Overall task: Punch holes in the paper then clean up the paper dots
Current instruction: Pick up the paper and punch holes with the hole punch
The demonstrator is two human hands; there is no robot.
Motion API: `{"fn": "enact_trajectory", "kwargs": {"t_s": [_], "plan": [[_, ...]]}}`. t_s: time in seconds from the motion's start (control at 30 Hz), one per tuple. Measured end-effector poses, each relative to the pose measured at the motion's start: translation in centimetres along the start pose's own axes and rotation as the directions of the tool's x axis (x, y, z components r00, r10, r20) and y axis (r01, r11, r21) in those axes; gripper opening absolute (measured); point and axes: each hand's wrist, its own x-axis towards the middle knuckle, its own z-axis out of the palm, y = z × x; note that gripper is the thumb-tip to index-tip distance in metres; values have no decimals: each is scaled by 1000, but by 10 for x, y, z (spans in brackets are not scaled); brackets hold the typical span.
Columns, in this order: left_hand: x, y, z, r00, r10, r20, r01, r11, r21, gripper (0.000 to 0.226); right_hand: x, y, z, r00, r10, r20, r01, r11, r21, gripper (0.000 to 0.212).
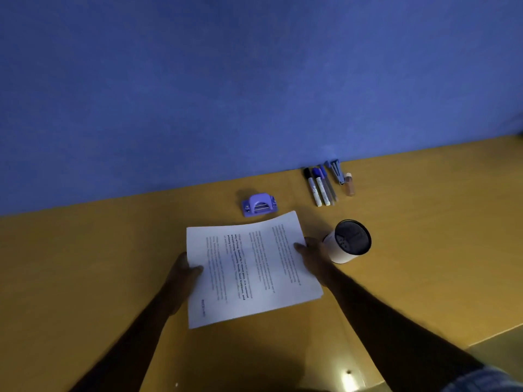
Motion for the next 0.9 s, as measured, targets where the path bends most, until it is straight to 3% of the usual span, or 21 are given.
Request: {"fn": "enact_trajectory", "kwargs": {"t_s": [0.57, 0.73, 0.9], "plan": [[32, 17, 17, 986, -115, -117, 123, 990, 66, 33, 36, -5, -5, 991, 59, -117, -66, 996, -52, 21], [35, 23, 22, 978, -146, -150, 159, 985, 73, 37, 37, -10, -2, 982, 66, -175, -80, 994, -77, 14], [37, 25, 20, 975, -148, -168, 164, 983, 83, 37, 37, -15, 1, 978, 120, -173, -141, 984, -109, 24]]}}
